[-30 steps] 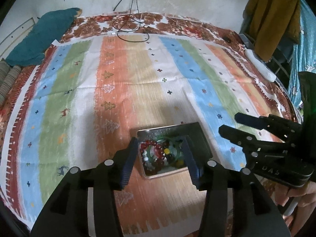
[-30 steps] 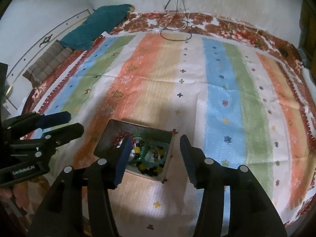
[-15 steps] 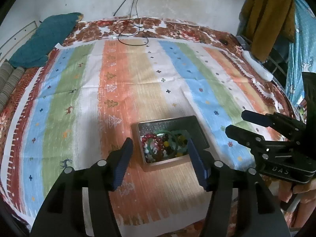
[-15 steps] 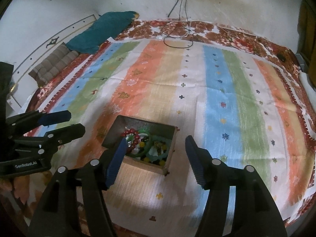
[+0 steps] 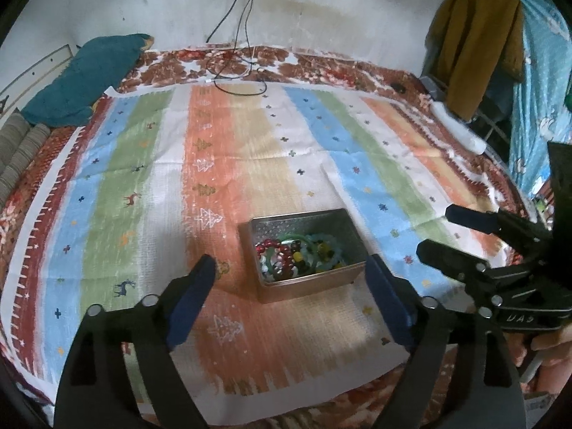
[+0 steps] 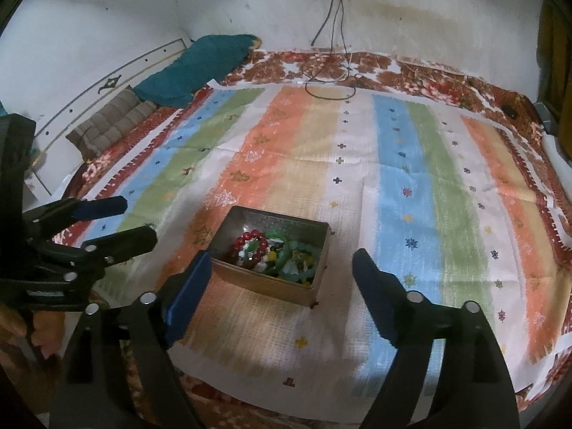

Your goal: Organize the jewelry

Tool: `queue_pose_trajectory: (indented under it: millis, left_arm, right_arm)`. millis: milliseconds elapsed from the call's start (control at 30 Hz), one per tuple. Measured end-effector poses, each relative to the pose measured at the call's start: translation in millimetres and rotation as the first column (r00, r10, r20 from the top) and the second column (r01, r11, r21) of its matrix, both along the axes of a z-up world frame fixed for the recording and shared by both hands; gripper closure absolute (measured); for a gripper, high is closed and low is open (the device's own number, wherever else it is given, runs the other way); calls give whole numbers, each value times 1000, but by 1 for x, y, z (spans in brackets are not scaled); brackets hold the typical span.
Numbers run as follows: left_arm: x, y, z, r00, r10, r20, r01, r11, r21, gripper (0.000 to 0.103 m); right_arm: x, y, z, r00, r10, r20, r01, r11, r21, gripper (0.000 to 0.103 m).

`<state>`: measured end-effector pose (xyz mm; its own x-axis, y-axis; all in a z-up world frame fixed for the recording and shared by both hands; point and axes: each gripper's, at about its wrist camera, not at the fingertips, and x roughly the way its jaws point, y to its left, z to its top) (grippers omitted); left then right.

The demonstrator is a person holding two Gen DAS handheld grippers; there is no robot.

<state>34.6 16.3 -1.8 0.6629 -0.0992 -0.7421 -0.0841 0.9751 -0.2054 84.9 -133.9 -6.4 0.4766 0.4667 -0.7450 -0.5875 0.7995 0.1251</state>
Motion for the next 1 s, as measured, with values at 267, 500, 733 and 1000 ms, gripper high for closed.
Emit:
queue_pose_trajectory:
  millis: [267,500,733,1000]
  left_arm:
    - [-6,-6,5,999,-9,48,7,999,32,6]
    - [-10,-5,8,997,2,74,-6,999,48,6]
    - [-11,-6,9,997,12,81,-17,998,66,6]
    - [-14,-13,12,994,-3,105,-8,995,101,6]
  right_arm:
    - [-5,-11,6,999,-25,33,23,998,51,12]
    - [-8,-12,7,999,-24,49,21,998,58,11]
    - [-9,-12,6,998,-28,55,25,998,57,10]
    - [-8,-14,10,997,-27,72,21,997,69,10]
